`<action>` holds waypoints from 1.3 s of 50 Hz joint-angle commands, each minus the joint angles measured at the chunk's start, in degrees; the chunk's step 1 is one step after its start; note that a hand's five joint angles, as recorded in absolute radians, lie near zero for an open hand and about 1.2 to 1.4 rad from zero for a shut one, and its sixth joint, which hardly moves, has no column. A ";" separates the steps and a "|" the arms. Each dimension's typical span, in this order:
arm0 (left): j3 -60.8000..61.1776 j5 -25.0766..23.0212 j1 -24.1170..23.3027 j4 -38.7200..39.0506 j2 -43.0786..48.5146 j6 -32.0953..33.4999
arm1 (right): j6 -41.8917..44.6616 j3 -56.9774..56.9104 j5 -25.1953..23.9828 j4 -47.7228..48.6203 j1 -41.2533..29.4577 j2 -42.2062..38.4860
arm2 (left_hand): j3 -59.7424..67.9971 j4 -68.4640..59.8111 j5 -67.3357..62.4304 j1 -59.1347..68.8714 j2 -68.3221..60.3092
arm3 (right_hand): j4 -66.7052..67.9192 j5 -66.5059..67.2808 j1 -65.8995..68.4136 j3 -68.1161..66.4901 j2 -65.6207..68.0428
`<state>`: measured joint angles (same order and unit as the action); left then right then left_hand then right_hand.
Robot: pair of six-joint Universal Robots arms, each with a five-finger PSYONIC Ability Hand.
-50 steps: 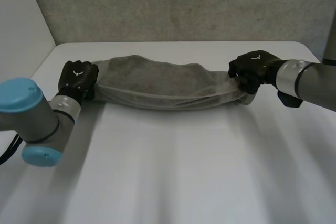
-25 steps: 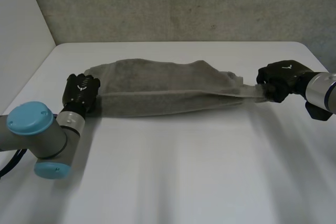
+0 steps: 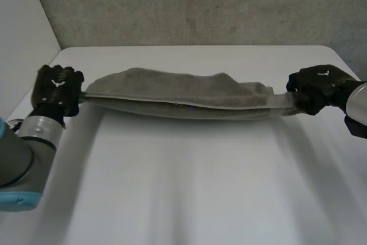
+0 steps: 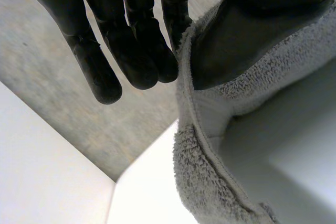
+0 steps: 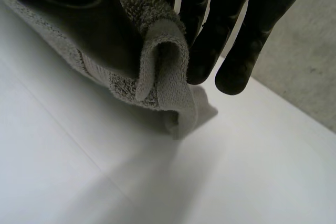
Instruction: Fold the towel.
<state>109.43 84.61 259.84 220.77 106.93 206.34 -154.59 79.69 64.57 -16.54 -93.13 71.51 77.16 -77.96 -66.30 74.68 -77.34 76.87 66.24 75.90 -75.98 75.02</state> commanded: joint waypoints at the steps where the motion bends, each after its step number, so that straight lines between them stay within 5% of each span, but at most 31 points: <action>1: 5.45 -0.06 1.73 -2.09 -10.42 -0.32 | 0.17 4.15 -0.41 -0.16 0.23 7.68 | 2.84 -2.04 -3.70 5.32 -2.66 | 3.13 3.76 4.10 -4.02 4.98; 11: 13.17 -0.41 2.60 -4.91 -22.02 -4.62 | 0.87 10.47 -1.91 -0.78 2.16 17.25 | 2.84 -2.04 -3.70 5.32 -2.66 | 3.13 3.76 4.10 -4.02 4.98; 23: 12.48 -0.67 3.66 -4.29 -20.00 -4.81 | 1.05 10.31 -2.17 -0.25 2.78 15.24 | 2.84 -2.04 -3.70 5.32 -2.66 | 3.13 3.76 4.10 -4.02 4.98; 39: -7.21 -0.50 3.57 -4.91 4.34 -4.28 | 0.52 -3.76 -0.41 0.19 -0.74 -5.15 | 2.84 -2.04 -3.70 5.32 -2.66 | 3.13 3.76 4.10 -4.02 4.98; 44: -17.55 -0.41 2.87 -5.43 13.55 -4.28 | 0.17 -12.00 3.62 1.41 -2.49 -13.39 | 2.84 -2.04 -3.70 5.32 -2.66 | 3.13 3.76 4.10 -4.02 4.98; 64: -40.86 -0.41 -1.70 -9.48 34.21 -4.19 | 0.08 -33.54 10.22 3.62 -6.36 -33.88 | 2.84 -2.04 -3.70 5.32 -2.66 | 3.13 3.76 4.10 -4.02 4.98; 65: -41.74 -0.50 -1.88 -9.48 35.18 -4.19 | 0.17 -34.51 10.83 3.53 -6.36 -34.85 | -10.63 11.43 9.76 -8.14 10.81 | 1.69 2.32 2.66 -2.58 3.54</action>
<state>71.93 84.26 259.14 211.82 137.91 202.06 -154.64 50.04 73.16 -12.40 -99.26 41.23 77.16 -78.18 -67.16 75.20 -77.35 76.87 66.48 75.90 -76.79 75.60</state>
